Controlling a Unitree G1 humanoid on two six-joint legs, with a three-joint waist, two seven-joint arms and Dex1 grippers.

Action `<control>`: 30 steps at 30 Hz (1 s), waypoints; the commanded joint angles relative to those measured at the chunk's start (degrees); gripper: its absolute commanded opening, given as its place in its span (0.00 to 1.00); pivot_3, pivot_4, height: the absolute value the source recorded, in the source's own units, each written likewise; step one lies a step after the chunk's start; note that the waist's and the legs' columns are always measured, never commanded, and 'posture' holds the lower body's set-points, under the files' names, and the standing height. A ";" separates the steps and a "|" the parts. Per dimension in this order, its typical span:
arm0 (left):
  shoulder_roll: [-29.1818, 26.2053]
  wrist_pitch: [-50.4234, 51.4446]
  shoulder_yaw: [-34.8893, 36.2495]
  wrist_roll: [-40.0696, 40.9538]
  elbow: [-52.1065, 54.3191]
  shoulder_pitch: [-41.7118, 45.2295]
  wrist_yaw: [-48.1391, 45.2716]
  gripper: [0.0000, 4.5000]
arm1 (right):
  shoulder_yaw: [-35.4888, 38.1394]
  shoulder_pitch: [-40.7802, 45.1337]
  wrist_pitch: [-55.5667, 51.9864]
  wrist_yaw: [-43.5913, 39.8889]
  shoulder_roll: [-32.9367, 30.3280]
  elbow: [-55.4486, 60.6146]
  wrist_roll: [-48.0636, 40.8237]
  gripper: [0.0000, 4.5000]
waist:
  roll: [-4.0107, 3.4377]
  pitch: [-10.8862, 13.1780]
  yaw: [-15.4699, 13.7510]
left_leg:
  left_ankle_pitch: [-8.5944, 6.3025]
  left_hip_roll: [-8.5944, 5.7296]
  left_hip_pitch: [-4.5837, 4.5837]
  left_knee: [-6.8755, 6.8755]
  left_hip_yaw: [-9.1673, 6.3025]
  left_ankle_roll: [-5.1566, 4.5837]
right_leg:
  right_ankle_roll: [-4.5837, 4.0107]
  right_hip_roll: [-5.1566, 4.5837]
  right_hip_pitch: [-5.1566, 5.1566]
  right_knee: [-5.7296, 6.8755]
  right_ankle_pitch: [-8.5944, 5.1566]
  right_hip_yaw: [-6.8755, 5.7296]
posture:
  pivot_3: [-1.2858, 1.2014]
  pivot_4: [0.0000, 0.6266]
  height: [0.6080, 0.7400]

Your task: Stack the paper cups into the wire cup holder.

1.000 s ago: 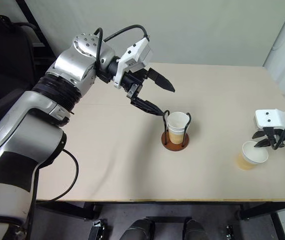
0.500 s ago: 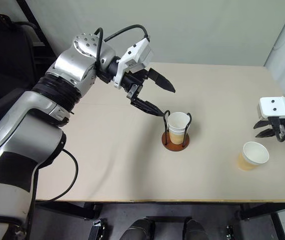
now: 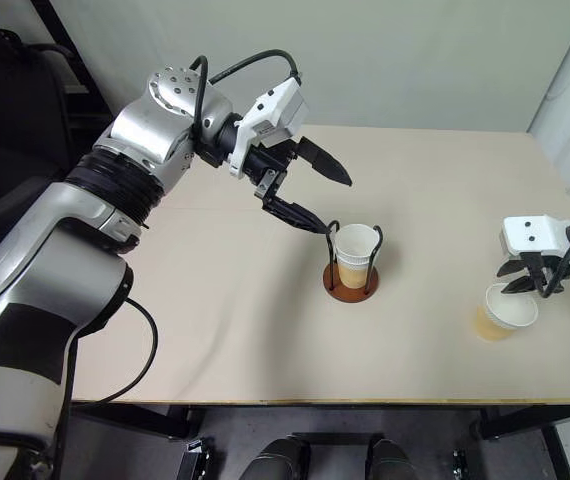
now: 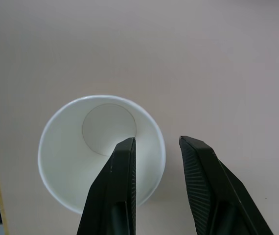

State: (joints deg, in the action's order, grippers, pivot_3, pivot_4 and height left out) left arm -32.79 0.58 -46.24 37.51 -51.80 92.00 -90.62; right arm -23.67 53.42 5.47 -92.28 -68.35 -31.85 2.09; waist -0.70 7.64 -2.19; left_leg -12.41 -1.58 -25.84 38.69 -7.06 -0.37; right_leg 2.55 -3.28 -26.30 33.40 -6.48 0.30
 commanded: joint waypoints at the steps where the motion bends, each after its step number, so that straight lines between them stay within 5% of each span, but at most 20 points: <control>1: -1.14 0.07 0.12 1.37 1.60 0.74 -1.88 1.00 | 1.23 1.58 1.21 -0.22 0.53 -1.38 1.66 0.31 | 0.00 0.00 0.02 | 0.00 0.00 0.00 0.00 0.00 -0.01 | 0.00 0.00 0.00 0.00 0.00 0.00 | 0.52 0.24 1.00; 23: -1.99 0.27 -0.59 2.25 2.68 0.73 -1.88 1.00 | -1.21 1.64 5.84 -0.22 0.99 -4.47 5.22 0.31 | -0.01 0.00 0.01 | -0.01 0.02 0.02 0.00 0.01 0.00 | -0.08 -0.01 0.00 0.00 0.05 -0.03 | 0.52 0.24 1.00; 28: -2.15 0.33 -0.50 2.42 2.79 0.74 -1.88 1.00 | -1.64 2.36 6.24 -0.22 1.65 -5.53 5.81 0.03 | 0.00 0.00 0.01 | -0.01 0.03 0.02 0.00 0.01 0.00 | -0.08 -0.01 0.01 0.00 0.06 -0.04 | 0.52 0.24 1.00; 30: -2.24 0.49 -0.38 2.62 2.87 0.73 -1.88 1.00 | -1.84 2.56 6.19 -0.22 1.79 -5.69 5.86 0.01 | -0.01 0.00 0.03 | -0.01 0.03 0.02 0.00 0.01 0.00 | -0.08 -0.01 0.00 0.00 0.06 -0.04 | 0.52 0.24 1.00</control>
State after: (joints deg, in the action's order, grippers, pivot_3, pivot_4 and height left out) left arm -34.43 0.98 -47.33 38.90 -50.40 92.00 -90.62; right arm -25.63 54.65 11.06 -92.28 -66.08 -37.64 7.91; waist -0.70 7.64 -2.16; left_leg -12.41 -1.55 -25.81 38.69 -7.05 -0.37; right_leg 2.46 -3.29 -26.29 33.39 -6.42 0.26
